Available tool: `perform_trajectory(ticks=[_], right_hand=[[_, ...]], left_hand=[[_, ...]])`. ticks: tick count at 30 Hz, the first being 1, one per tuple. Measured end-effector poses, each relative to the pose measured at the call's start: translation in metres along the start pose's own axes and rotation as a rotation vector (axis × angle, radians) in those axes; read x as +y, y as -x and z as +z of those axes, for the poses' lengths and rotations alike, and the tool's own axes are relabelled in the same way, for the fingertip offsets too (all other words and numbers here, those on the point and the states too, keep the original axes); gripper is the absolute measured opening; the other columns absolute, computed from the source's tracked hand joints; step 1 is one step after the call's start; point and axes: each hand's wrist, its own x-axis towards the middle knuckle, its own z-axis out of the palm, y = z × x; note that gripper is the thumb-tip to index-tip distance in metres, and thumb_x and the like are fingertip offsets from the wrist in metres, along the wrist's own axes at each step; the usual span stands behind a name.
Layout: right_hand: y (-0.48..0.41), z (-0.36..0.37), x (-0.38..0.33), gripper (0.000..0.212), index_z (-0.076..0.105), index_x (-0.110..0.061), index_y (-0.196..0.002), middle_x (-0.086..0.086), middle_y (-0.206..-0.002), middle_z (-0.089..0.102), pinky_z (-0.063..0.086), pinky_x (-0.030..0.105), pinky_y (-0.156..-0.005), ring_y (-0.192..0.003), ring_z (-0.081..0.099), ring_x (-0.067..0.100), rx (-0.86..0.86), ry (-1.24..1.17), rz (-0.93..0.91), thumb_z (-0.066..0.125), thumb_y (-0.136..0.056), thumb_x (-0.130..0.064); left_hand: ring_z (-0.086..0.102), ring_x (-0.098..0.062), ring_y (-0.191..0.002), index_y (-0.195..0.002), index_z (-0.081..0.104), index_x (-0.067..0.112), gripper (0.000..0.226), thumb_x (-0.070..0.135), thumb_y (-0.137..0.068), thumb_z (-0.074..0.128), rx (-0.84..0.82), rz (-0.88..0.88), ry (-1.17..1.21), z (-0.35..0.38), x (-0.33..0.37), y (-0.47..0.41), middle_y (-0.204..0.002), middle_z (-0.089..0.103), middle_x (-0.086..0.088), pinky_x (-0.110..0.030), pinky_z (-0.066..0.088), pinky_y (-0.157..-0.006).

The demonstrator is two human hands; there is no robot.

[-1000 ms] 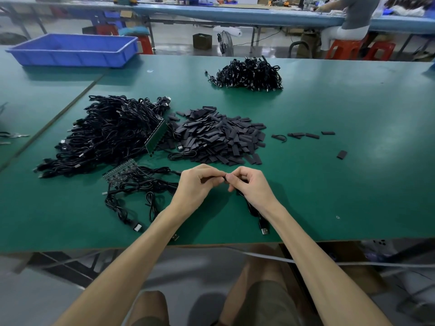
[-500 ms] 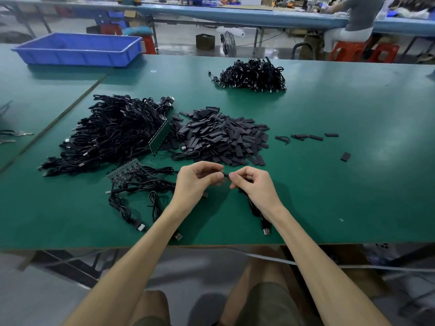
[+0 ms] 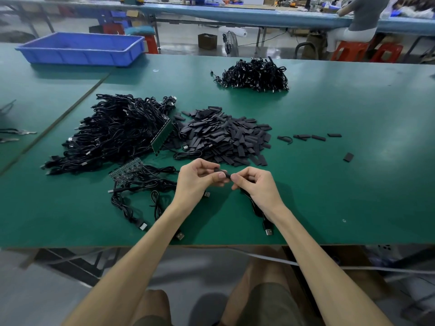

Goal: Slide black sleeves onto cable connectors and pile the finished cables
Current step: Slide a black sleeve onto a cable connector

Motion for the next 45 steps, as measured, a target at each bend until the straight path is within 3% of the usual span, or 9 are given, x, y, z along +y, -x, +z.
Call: perform_trajectory(ticks=[14,19,22,25,29,32,35,39,45], right_hand=[[0.001,0.004,-0.004,0.014,0.075,-0.019,-0.083,-0.001,-0.074,0.077,0.056,0.026,-0.08,-0.078,0.072,0.018,0.043,0.102,-0.009,0.078,-0.092,-0.029],[0.001,0.001,-0.006,0.013,0.075,-0.017,-0.084,-0.004,-0.07,0.075,0.048,0.012,-0.067,-0.066,0.066,0.003,0.08,0.216,-0.009,0.077,-0.093,-0.026],[-0.003,-0.021,-0.006,0.016,0.074,-0.017,-0.083,-0.007,-0.07,0.073,0.044,0.011,-0.062,-0.061,0.06,-0.002,0.148,0.362,-0.029,0.074,-0.096,-0.027],[-0.006,-0.053,-0.003,0.016,0.075,-0.016,-0.086,-0.009,-0.072,0.073,0.042,0.009,-0.059,-0.06,0.059,-0.001,0.202,0.457,0.002,0.072,-0.097,-0.026],[-0.009,-0.088,0.005,0.015,0.074,-0.015,-0.09,0.0,-0.082,0.076,0.041,0.022,-0.062,-0.071,0.062,0.006,0.327,0.527,0.055,0.068,-0.1,-0.025],[-0.011,-0.101,0.006,0.016,0.075,-0.015,-0.107,0.011,-0.106,0.075,0.054,0.04,-0.088,-0.098,0.067,0.024,0.329,0.609,0.11,0.064,-0.102,-0.025],[-0.011,-0.095,-0.002,0.038,0.065,-0.012,-0.137,0.014,-0.132,0.067,0.039,0.045,-0.112,-0.13,0.05,0.03,0.248,0.811,0.058,0.065,-0.101,-0.023],[-0.003,-0.061,-0.021,0.045,0.06,-0.013,-0.143,0.006,-0.141,0.063,0.029,0.042,-0.114,-0.136,0.041,0.026,0.174,0.812,-0.09,0.067,-0.1,-0.025],[0.012,0.014,-0.036,0.036,0.067,-0.017,-0.134,-0.005,-0.125,0.068,0.035,0.026,-0.109,-0.123,0.048,0.006,-0.014,0.489,-0.187,0.068,-0.1,-0.026]], left_hand=[[0.077,-0.02,-0.08,-0.116,0.072,0.002,0.02,0.01,-0.101,0.06,0.05,0.015,-0.23,0.006,-0.005,-0.002,-0.091,0.078,-0.006,-0.037,0.064,-0.075],[0.067,-0.001,-0.086,-0.129,0.069,0.014,0.028,0.017,-0.103,0.058,0.035,0.207,-0.625,0.001,0.013,0.004,-0.1,0.071,0.005,-0.011,0.051,-0.083],[0.063,-0.001,-0.088,-0.124,0.071,0.017,0.027,0.01,-0.102,0.058,0.142,0.283,-0.755,-0.029,0.034,0.0,-0.112,0.068,0.006,-0.012,0.051,-0.083],[0.064,-0.016,-0.097,-0.118,0.073,0.017,0.03,0.002,-0.099,0.056,0.305,0.212,-0.926,-0.081,0.05,-0.005,-0.117,0.068,-0.001,-0.028,0.055,-0.09],[0.053,-0.04,-0.115,-0.124,0.069,0.014,0.026,0.019,-0.1,0.062,0.408,-0.149,-1.22,-0.135,0.043,-0.004,-0.123,0.062,-0.018,-0.05,0.042,-0.102],[0.053,-0.035,-0.116,-0.125,0.067,0.015,0.027,0.025,-0.1,0.063,0.412,-0.24,-1.081,-0.137,0.033,-0.001,-0.121,0.058,-0.014,-0.051,0.03,-0.108],[0.053,-0.027,-0.111,-0.112,0.072,0.02,0.016,0.02,-0.095,0.07,0.49,-0.138,-0.955,-0.132,0.035,0.001,-0.113,0.062,-0.009,-0.049,0.029,-0.108],[0.065,-0.022,-0.098,-0.096,0.07,0.025,0.014,0.011,-0.093,0.071,0.284,-0.051,-0.834,-0.116,0.044,0.003,-0.096,0.071,0.004,-0.044,0.049,-0.097],[0.062,-0.005,-0.091,-0.088,0.069,0.035,0.028,0.007,-0.089,0.075,0.059,0.053,-0.8,-0.074,0.046,-0.002,-0.093,0.07,0.009,-0.025,0.047,-0.086]])
